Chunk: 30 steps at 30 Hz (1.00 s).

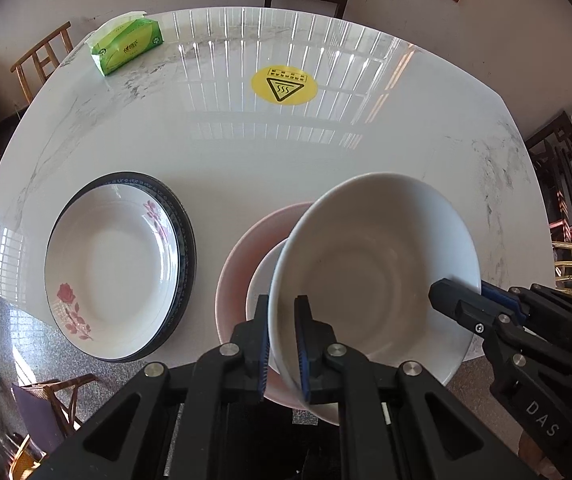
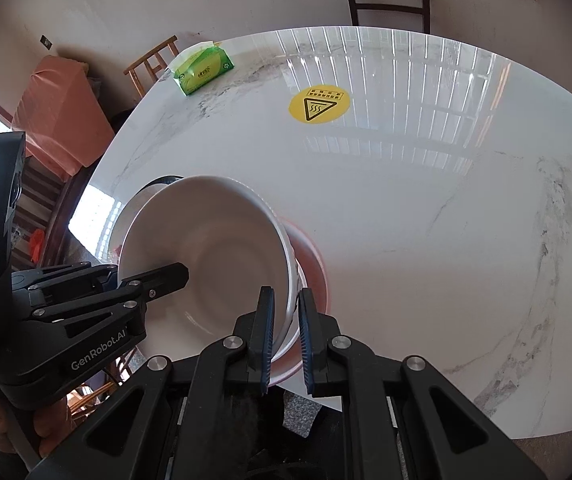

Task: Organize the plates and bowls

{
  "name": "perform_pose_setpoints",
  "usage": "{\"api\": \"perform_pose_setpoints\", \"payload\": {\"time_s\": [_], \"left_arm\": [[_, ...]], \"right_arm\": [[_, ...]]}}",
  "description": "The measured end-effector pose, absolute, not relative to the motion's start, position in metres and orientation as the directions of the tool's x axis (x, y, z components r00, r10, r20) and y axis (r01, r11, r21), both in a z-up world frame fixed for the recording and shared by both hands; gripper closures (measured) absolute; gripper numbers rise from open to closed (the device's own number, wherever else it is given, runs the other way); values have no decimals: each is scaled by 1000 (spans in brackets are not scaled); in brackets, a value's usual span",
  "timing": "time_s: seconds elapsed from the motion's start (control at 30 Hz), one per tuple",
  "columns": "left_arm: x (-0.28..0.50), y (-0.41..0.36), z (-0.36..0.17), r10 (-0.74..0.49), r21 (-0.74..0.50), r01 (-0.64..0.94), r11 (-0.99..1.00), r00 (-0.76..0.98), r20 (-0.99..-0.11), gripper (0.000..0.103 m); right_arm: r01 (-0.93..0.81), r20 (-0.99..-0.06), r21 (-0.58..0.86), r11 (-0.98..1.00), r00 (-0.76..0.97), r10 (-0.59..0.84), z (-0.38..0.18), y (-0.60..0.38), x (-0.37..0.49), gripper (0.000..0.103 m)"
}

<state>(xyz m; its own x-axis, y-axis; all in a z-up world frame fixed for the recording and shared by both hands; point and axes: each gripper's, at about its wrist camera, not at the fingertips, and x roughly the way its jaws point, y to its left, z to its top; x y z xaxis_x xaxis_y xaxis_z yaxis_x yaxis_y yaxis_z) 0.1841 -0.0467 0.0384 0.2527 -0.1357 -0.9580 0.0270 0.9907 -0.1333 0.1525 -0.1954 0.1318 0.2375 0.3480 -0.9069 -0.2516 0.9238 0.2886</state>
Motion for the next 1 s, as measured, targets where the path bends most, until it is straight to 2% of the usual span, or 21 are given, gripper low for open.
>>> {"api": "perform_pose_setpoints", "payload": {"time_s": [1.0], "left_arm": [[184, -45, 9, -143, -140, 34, 990, 210, -967, 91]], "right_arm": [[-244, -928, 271, 931, 192, 320, 102, -187, 151, 92]]}}
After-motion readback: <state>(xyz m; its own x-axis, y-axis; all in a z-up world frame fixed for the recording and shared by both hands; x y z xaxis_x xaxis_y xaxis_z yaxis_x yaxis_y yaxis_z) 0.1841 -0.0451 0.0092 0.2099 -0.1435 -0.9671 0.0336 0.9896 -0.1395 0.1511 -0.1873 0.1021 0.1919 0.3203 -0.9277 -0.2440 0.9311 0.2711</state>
